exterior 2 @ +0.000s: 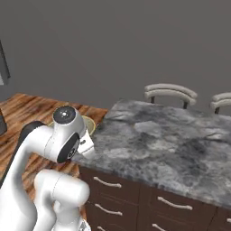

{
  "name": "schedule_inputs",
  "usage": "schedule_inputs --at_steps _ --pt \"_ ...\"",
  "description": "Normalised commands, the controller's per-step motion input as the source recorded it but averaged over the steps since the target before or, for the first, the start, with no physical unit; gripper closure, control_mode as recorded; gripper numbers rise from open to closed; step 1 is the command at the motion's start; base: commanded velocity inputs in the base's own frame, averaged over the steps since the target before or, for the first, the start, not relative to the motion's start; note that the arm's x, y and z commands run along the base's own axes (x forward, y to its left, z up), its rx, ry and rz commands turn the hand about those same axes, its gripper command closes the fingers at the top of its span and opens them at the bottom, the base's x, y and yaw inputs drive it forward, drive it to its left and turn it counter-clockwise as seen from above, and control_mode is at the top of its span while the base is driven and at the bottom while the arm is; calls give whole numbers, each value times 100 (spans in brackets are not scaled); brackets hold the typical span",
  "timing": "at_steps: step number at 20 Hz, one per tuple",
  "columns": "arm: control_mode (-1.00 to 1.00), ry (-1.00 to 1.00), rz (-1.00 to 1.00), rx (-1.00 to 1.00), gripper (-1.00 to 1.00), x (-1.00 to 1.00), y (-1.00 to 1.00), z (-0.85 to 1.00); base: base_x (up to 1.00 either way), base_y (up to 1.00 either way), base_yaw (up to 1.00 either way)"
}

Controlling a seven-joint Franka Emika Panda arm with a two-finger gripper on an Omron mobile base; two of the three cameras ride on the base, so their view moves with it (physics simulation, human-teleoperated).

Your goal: Place one of the steaks on the plate and the other in the bowl. Then place the bowl in the fridge.

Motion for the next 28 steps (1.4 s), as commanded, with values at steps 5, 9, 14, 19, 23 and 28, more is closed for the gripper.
schedule_inputs --at_steps 5,9,14,19,23,28 --pt "100 0 0 0 100 0 0 0 -3 100 68" --pt "100 0 0 0 100 0 0 0 9 100 59" --pt "100 0 0 0 100 0 0 0 51 100 31" --pt "100 0 0 0 100 0 0 0 53 64 -3" --pt "100 0 0 0 100 0 0 0 72 0 0" --pt "100 0 0 0 100 0 0 0 62 -23 16"
